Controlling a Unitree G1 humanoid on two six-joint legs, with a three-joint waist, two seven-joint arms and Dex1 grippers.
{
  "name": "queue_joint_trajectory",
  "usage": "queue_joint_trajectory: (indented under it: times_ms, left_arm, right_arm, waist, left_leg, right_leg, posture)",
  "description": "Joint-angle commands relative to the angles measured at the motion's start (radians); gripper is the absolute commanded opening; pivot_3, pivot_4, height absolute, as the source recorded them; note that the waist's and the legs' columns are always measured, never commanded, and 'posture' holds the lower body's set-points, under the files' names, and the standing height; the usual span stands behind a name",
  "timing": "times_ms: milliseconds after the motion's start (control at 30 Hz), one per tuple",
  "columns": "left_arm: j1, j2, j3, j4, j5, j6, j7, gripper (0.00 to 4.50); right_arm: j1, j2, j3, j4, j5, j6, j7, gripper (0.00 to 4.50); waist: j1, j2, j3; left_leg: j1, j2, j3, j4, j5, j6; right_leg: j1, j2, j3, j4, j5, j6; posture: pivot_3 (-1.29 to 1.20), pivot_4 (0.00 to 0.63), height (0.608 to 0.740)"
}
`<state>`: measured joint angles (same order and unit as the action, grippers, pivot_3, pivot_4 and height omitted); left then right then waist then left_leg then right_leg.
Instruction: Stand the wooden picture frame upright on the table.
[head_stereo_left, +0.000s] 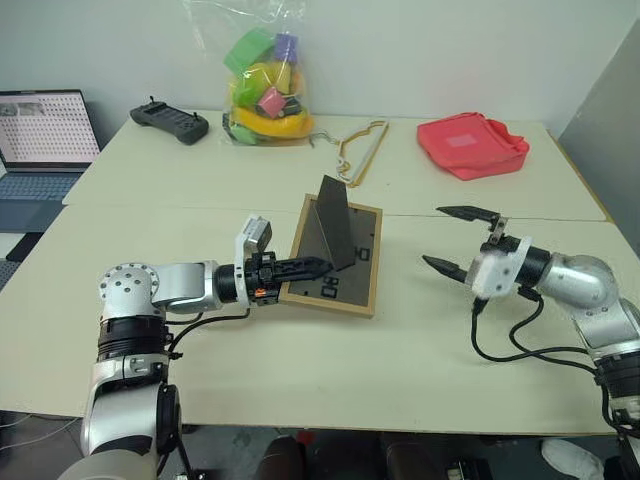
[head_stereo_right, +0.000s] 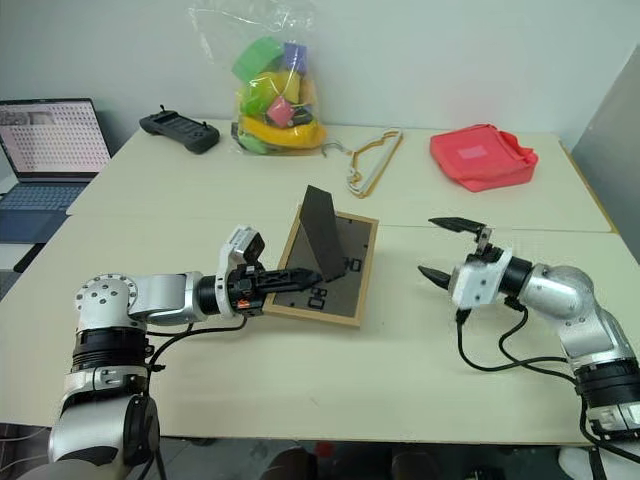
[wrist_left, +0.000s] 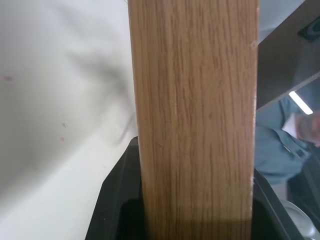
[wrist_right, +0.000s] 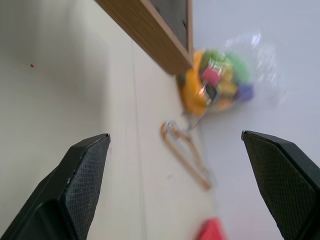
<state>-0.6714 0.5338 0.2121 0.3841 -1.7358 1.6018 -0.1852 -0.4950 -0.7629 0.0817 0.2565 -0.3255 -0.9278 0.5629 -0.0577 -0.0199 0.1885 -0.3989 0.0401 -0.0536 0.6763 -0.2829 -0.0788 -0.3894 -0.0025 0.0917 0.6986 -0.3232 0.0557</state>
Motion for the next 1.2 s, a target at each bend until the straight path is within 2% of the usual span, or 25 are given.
queue_joint_trajectory:
  times_ms: [33, 200, 400, 433, 467, 700, 800, 833, 867, 1033, 1133, 1200]
  left_arm:
    - [0.054, 0.043, -0.105, -0.108, -0.224, -0.072, 0.059, 1.21]
    - [0.082, 0.042, -0.146, -0.173, -0.236, -0.132, 0.05, 1.21]
    - [0.092, 0.027, -0.147, -0.18, -0.236, -0.178, 0.073, 1.21]
    - [0.092, 0.023, -0.143, -0.179, -0.236, -0.182, 0.074, 1.21]
    - [0.094, 0.023, -0.145, -0.184, -0.236, -0.184, 0.072, 1.21]
    - [0.139, 0.022, -0.158, -0.239, -0.236, -0.195, 0.062, 1.21]
    - [0.148, 0.031, -0.166, -0.266, -0.236, -0.206, 0.065, 1.21]
    - [0.155, 0.039, -0.166, -0.292, -0.236, -0.231, 0.086, 1.56]
    - [0.161, 0.046, -0.166, -0.311, -0.236, -0.249, 0.101, 1.92]
    - [0.131, 0.076, -0.117, -0.258, -0.236, -0.332, 0.137, 2.92]
    - [0.097, 0.125, -0.075, -0.2, -0.198, -0.373, 0.14, 3.46]
    - [0.081, 0.182, -0.038, -0.222, -0.105, -0.391, 0.097, 3.89]
  right_arm:
    - [-0.091, 0.055, -0.01, 0.101, -0.191, -0.233, -0.209, 4.46]
    - [-0.172, 0.129, 0.018, 0.136, -0.399, -0.313, -0.387, 4.46]
    - [-0.253, 0.175, 0.082, 0.178, -0.457, -0.341, -0.48, 4.46]
    - [-0.258, 0.173, 0.086, 0.184, -0.461, -0.345, -0.493, 4.1]
    - [-0.264, 0.169, 0.092, 0.19, -0.462, -0.348, -0.502, 4.03]
    - [-0.29, 0.145, 0.107, 0.195, -0.494, -0.345, -0.565, 2.28]
    - [-0.302, 0.136, 0.12, 0.213, -0.496, -0.34, -0.576, 1.72]
    - [-0.306, 0.133, 0.122, 0.22, -0.488, -0.342, -0.578, 1.48]
    - [-0.309, 0.131, 0.123, 0.224, -0.483, -0.344, -0.58, 1.46]
    - [-0.324, 0.11, 0.157, 0.28, -0.354, -0.347, -0.521, 1.3]
    - [-0.317, 0.101, 0.206, 0.311, -0.138, -0.286, -0.396, 1.3]
    - [-0.274, 0.112, 0.244, 0.244, 0.124, -0.106, -0.203, 1.3]
  waist:
    - [-0.006, 0.0, 0.0]
    - [0.0, 0.0, 0.0]
    - [0.0, 0.0, 0.0]
    - [0.0, 0.0, 0.0]
    - [0.0, 0.0, 0.0]
    - [0.0, 0.0, 0.0]
    - [-0.001, 0.0, 0.0]
    - [-0.001, 0.0, 0.0]
    - [-0.001, 0.0, 0.0]
    - [0.0, 0.0, 0.0]
    - [-0.001, 0.0, 0.0]
    - [-0.003, 0.0, 0.0]
  left_leg:
    - [0.001, 0.002, -0.001, 0.0, 0.0, 0.0]
    - [0.002, 0.001, -0.002, 0.002, 0.001, -0.002]
    - [0.004, -0.001, -0.002, 0.002, 0.003, -0.003]
    - [0.004, -0.001, -0.002, 0.002, 0.003, -0.003]
    - [0.004, -0.001, -0.002, 0.002, 0.003, -0.003]
    - [0.004, -0.001, -0.002, 0.002, 0.003, -0.003]
    - [0.005, -0.001, -0.001, 0.002, 0.003, -0.003]
    - [0.005, -0.001, -0.001, 0.002, 0.003, -0.003]
    - [0.005, -0.001, -0.001, 0.002, 0.003, -0.003]
    - [0.005, -0.001, 0.0, 0.002, 0.003, -0.003]
    - [0.005, -0.001, 0.0, 0.002, 0.003, -0.002]
    - [0.005, -0.001, 0.001, 0.002, 0.003, -0.002]
  right_leg:
    - [0.0, 0.0, 0.001, 0.001, 0.0, 0.0]
    - [0.0, 0.0, 0.001, 0.003, 0.0, 0.0]
    - [0.001, 0.0, 0.002, 0.007, 0.0, 0.0]
    - [0.001, 0.0, 0.002, 0.007, 0.0, 0.0]
    - [0.001, 0.0, 0.002, 0.007, 0.0, 0.0]
    - [0.001, 0.0, 0.002, 0.007, 0.0, 0.0]
    - [0.001, 0.0, 0.003, 0.009, 0.0, 0.0]
    - [0.001, 0.0, 0.003, 0.009, 0.0, 0.0]
    - [0.001, 0.0, 0.003, 0.009, 0.0, 0.0]
    - [0.001, 0.0, 0.004, 0.009, 0.0, 0.0]
    - [0.001, 0.0, 0.003, 0.01, 0.0, 0.0]
    - [0.001, 0.0, 0.003, 0.01, 0.0, -0.001]
  posture:
    - [0.0, 0.15, 0.74]
    - [0.0, 0.15, 0.74]
    - [0.0, 0.15, 0.74]
    - [0.0, 0.15, 0.74]
    - [0.0, 0.15, 0.74]
    - [0.0, 0.15, 0.74]
    - [0.0, 0.15, 0.74]
    - [0.0, 0.15, 0.74]
    - [0.0, 0.15, 0.74]
    - [0.0, 0.15, 0.74]
    - [0.0, 0.15, 0.74]
    - [0.0, 0.15, 0.74]
